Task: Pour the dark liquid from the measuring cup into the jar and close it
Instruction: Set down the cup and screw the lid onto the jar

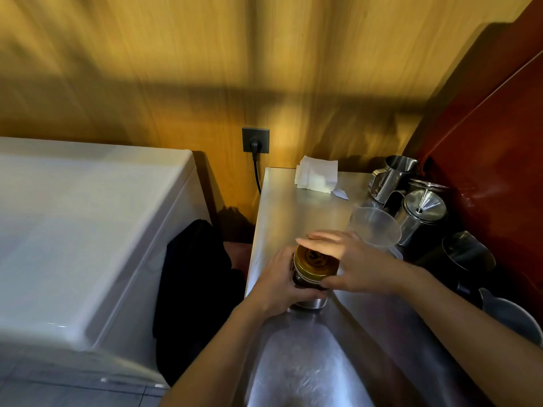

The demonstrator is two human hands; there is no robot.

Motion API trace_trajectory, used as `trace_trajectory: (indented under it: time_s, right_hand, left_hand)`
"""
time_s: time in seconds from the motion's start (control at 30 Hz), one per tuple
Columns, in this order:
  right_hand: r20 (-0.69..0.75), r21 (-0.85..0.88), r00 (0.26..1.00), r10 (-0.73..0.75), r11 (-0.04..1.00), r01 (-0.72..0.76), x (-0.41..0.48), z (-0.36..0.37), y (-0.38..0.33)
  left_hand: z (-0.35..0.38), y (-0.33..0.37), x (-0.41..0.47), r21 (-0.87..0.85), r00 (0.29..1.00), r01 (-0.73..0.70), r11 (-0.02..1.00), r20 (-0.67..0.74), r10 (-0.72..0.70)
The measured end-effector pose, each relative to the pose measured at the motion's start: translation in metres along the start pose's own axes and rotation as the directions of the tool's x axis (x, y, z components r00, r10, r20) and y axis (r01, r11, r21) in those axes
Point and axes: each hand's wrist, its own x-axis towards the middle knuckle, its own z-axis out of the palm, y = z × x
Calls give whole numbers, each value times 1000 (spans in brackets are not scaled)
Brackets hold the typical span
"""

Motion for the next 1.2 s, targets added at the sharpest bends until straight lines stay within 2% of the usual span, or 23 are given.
trace_trajectory:
  time_s: [0.07, 0.13, 0.23, 0.3, 0.37, 0.4, 0.47, 0.53, 0.6, 0.67, 0.77, 0.83, 0.9, 0.97, 1.03, 1.1, 1.17, 1.2]
  right_hand:
    - [12, 33, 999, -32, 999, 31, 2, -7, 0]
    - [-7, -14, 1000, -25, 1000, 25, 3, -10, -1]
    - [-70, -303, 987, 144, 940, -158, 6, -9, -13]
    - [-172, -416, 969, 177, 879, -235, 10, -4, -21]
    - [-226, -366, 955, 191, 892, -265, 11, -5, -24]
    - [-209, -331, 958, 194, 908, -256, 11, -7, -23]
    - [-69, -261, 982, 178, 946, -190, 9, -13, -16]
    - [113, -106, 989, 91, 991, -79, 8, -20, -14]
    - [166, -13, 986, -20, 1000, 23, 9, -21, -11]
    - [102, -64, 995, -21, 998, 28, 10, -18, -9]
    - [-123, -315, 988, 94, 940, -129, 14, -13, -14]
    - [-188, -378, 977, 98, 911, -164, 16, -8, -11]
    - [-85, -296, 993, 86, 949, -107, 15, -9, -8]
    - [88, -131, 996, -7, 991, 19, 13, -14, -6]
    - [164, -26, 981, -105, 993, 111, 14, -17, -6]
    - [96, -96, 994, -46, 994, 55, 15, -16, -10]
    - [-38, -302, 997, 63, 951, -72, 17, -16, -11]
    - [-76, -363, 994, 72, 927, -95, 18, -15, -10]
  left_hand:
    - [-3, -3, 3, 12, 999, -11, 1000, 43, 10]
    - [-2, -4, 4, 21, 999, -22, 1000, 37, 21]
    - [1, -5, 3, 20, 1000, -29, 999, 0, 29]
    - [2, -5, 2, 9, 1000, -23, 1000, -8, 23]
    - [2, -5, 1, 10, 1000, -17, 1000, -5, 17]
    - [2, -5, 1, 12, 1000, -16, 1000, -4, 16]
    - [1, -3, 2, 15, 1000, -14, 1000, -8, 15]
    - [1, -3, 2, 6, 1000, -24, 1000, -12, 24]
    - [1, -3, 2, 6, 1000, -30, 1000, -1, 30]
    - [1, -4, 3, 24, 1000, -21, 999, 5, 21]
    - [0, -5, 3, 25, 1000, -12, 1000, 19, 12]
    - [0, -6, 3, 11, 1000, -2, 1000, 28, 2]
    - [0, -6, 4, -7, 1000, -13, 1000, 23, 13]
    - [0, -6, 6, -33, 999, -25, 999, 23, 26]
    - [0, -8, 6, -25, 1000, -22, 999, 19, 22]
    - [-1, -9, 7, 0, 999, -27, 1000, 29, 27]
    - [-2, -9, 7, 32, 998, -9, 999, 56, 7]
    - [-2, -9, 7, 35, 998, -4, 999, 64, 1]
